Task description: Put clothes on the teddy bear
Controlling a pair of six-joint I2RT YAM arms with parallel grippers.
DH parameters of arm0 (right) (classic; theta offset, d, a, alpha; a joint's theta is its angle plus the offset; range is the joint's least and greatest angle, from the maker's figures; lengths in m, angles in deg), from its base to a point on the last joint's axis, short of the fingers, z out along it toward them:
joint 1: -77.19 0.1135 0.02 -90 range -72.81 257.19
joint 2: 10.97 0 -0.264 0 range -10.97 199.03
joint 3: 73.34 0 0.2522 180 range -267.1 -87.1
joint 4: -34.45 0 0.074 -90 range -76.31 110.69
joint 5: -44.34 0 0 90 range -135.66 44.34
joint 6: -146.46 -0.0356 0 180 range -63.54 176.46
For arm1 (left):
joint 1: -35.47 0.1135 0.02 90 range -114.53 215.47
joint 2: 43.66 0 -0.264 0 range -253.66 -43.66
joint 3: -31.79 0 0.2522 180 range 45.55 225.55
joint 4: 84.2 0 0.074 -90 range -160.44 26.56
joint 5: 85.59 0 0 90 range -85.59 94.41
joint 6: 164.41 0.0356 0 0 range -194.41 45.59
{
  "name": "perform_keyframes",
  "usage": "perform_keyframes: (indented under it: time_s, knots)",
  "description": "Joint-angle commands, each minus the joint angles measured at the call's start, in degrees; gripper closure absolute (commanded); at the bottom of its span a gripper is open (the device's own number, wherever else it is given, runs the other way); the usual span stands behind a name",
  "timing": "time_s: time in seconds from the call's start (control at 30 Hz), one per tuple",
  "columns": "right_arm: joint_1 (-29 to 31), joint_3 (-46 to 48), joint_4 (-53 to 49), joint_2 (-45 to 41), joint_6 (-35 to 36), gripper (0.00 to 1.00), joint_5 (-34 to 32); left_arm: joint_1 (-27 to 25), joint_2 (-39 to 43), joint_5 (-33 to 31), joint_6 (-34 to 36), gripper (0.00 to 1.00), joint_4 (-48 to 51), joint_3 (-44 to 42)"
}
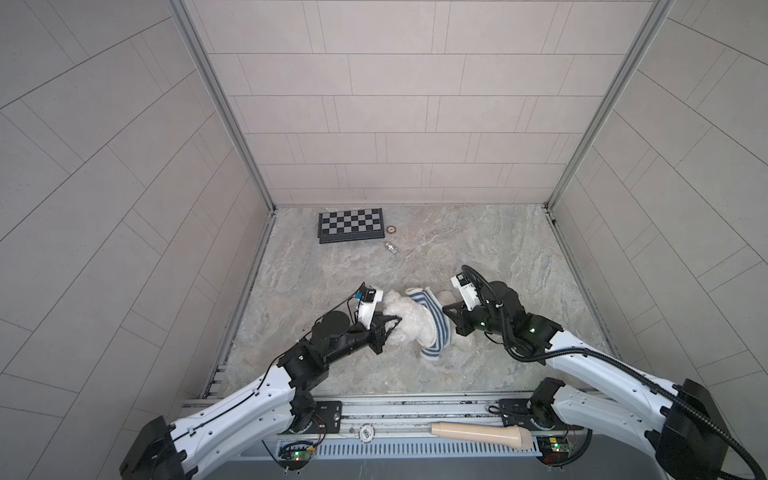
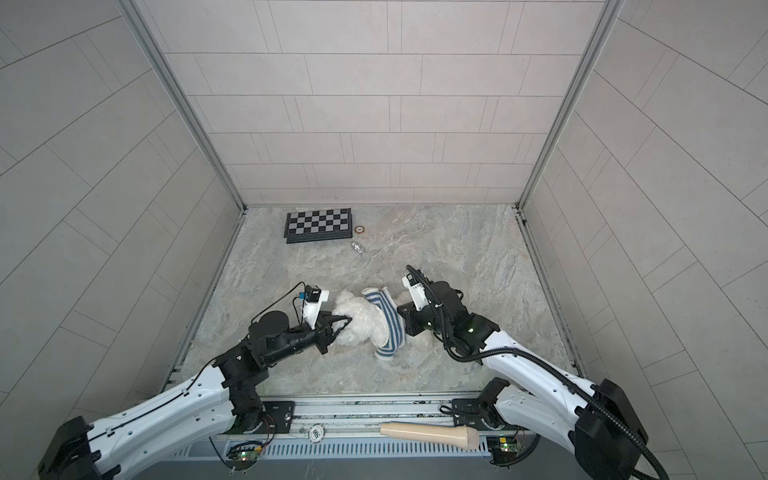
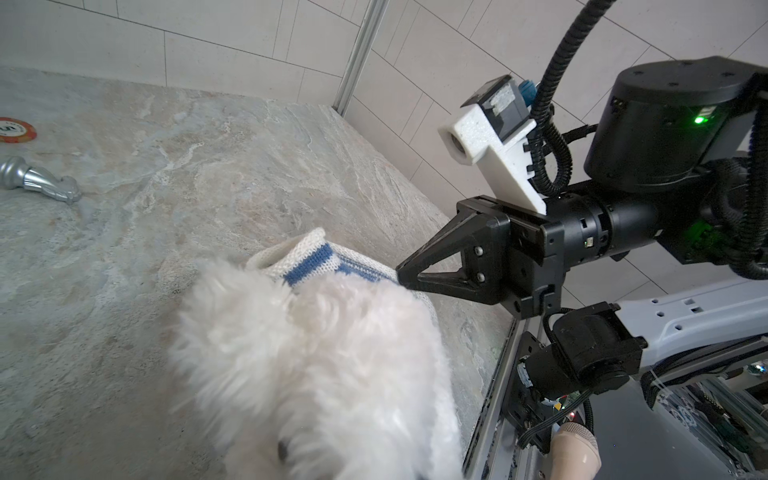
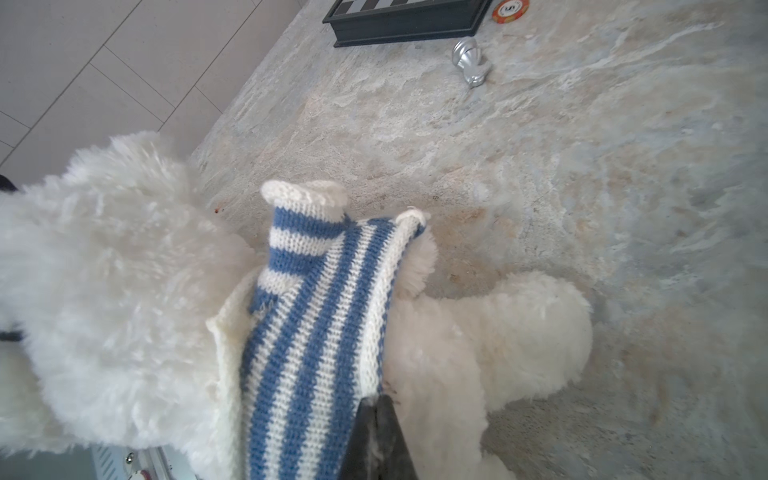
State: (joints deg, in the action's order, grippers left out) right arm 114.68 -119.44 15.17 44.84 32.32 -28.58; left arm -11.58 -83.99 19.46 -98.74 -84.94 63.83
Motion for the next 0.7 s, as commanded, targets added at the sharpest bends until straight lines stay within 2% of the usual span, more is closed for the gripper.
perform_keyframes:
  time_s: [0.0,0.2,0.37,0.67]
  knots:
    - [-0.1,1.1,-3.7,-2.0,2.5,1.00,-5.5,-0.2,1.6,-1.2,1.5,1.00,-2.3,-0.6]
    - [-1.1,3.1,-5.2,-2.7,3.4,1.00,-10.5,-0.2,2.6,-1.5,2.2,1.00,-1.8,-0.8]
    - [-1.7,4.5,-6.2,-2.6,3.7,1.00,-17.5,-0.8,3.7,-0.7,3.6,1.00,-2.2,-1.3]
    - [-4.9,6.3,-5.4,-3.4,2.7,1.00,-16.7,-1.5,4.3,-2.2,4.2,1.00,-1.8,-1.4]
